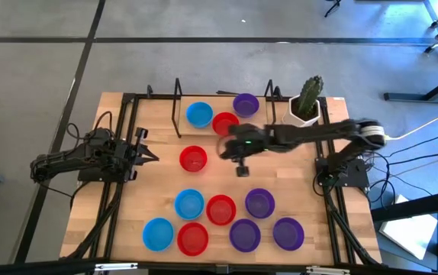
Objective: Pick & Place Mini bowls
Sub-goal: Stack the red bowl on the red bowl on the shelf
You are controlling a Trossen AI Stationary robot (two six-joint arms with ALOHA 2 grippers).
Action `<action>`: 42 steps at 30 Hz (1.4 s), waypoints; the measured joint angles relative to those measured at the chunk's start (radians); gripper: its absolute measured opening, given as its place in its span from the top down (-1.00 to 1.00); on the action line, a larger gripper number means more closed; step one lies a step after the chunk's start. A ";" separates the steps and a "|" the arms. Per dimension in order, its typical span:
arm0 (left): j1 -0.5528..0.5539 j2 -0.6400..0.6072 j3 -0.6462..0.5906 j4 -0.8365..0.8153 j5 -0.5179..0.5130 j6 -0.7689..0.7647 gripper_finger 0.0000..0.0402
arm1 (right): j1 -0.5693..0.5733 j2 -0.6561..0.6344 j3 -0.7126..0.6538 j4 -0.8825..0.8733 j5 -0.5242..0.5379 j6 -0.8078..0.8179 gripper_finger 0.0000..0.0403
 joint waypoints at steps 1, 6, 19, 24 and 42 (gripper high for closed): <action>0.000 0.000 0.000 0.000 0.000 -0.005 0.98 | 0.000 0.044 0.053 -0.023 -0.009 -0.027 0.84; 0.000 0.000 0.000 0.001 0.000 -0.007 0.99 | 0.015 0.251 0.265 -0.160 -0.030 -0.156 0.63; 0.000 0.000 0.000 -0.003 0.000 -0.008 0.98 | 0.053 0.521 0.447 -0.203 0.069 -0.368 0.02; 0.000 0.000 0.000 -0.003 0.000 -0.008 0.97 | 0.042 0.538 0.447 -0.191 0.039 -0.366 -0.01; 0.000 0.000 0.000 -0.001 0.000 -0.002 0.96 | -0.002 0.627 0.447 -0.157 0.005 -0.332 -0.01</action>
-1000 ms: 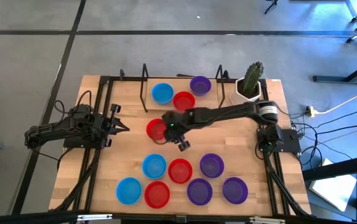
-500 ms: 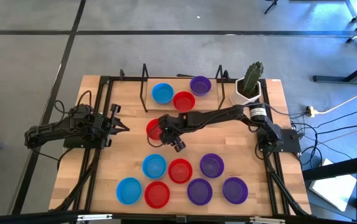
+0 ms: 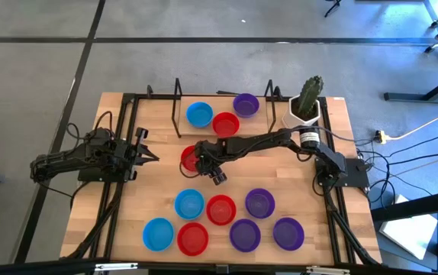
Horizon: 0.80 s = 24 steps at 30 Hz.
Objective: Pick & Place Mini bowls
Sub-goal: Stack the red bowl on the red bowl on the shelf
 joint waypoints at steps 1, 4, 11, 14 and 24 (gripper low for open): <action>0.000 0.000 0.000 0.000 0.000 0.000 0.97 | -0.001 0.002 0.000 -0.001 0.000 0.000 -0.01; 0.000 0.000 0.000 0.000 0.000 0.002 0.98 | -0.001 0.003 0.000 0.000 -0.001 0.004 0.08; 0.000 0.000 0.000 -0.001 0.000 0.002 0.96 | -0.002 0.003 0.000 0.000 -0.001 0.026 0.71; 0.000 0.000 0.000 -0.001 0.000 0.002 0.97 | -0.002 0.003 0.000 0.004 0.001 0.026 0.94; 0.000 0.000 0.000 -0.003 0.000 0.002 0.96 | 0.003 -0.016 0.134 -0.101 0.019 0.031 0.96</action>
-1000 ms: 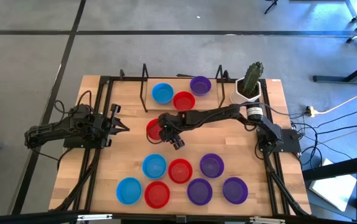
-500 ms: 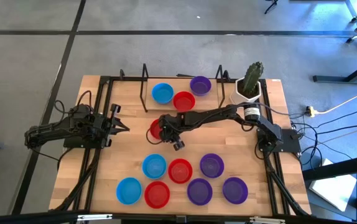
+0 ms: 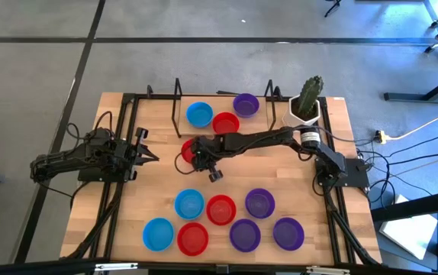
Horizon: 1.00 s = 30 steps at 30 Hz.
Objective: Pick & Place Mini bowls
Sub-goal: Stack the red bowl on the red bowl on the shelf
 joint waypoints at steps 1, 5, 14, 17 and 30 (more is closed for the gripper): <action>0.000 0.000 0.000 -0.002 0.000 0.000 0.96 | 0.004 -0.012 0.024 -0.013 0.002 0.006 0.96; 0.000 0.000 0.000 -0.002 0.000 0.000 0.97 | 0.040 -0.087 0.092 -0.078 0.005 0.017 0.98; 0.000 0.002 0.000 -0.005 0.000 0.000 0.96 | 0.143 -0.382 0.093 -0.213 0.025 0.159 0.99; 0.000 0.002 0.000 -0.004 0.000 0.000 0.97 | 0.175 -0.503 0.029 -0.210 0.053 0.206 0.99; 0.000 0.002 0.000 0.000 0.000 0.000 0.97 | 0.279 -1.135 -0.773 0.331 0.204 0.348 0.99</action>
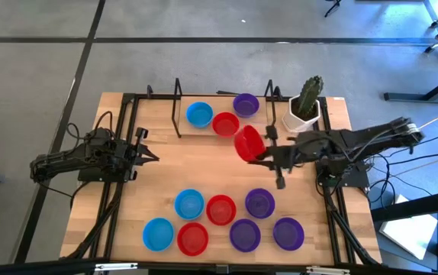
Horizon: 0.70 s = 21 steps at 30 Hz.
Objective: Pick & Place Mini bowls
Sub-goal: Stack the red bowl on the red bowl on the shelf
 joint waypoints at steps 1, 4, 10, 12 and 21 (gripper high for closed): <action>0.000 0.000 0.000 0.002 0.000 0.000 0.97 | 0.007 -0.032 -0.072 0.079 0.000 -0.010 0.99; 0.000 0.000 0.000 0.005 0.000 0.000 0.98 | 0.027 -0.090 -0.258 0.277 -0.001 -0.050 0.99; 0.000 0.000 0.000 0.003 0.000 0.000 0.96 | 0.031 -0.133 -0.515 0.555 0.082 -0.076 0.99; 0.000 0.000 0.000 0.000 0.000 0.000 0.96 | 0.029 -0.133 -0.582 0.634 0.123 -0.069 0.97; 0.000 0.000 0.000 -0.005 0.000 0.000 0.97 | 0.027 -0.204 -0.747 0.711 0.158 0.003 0.99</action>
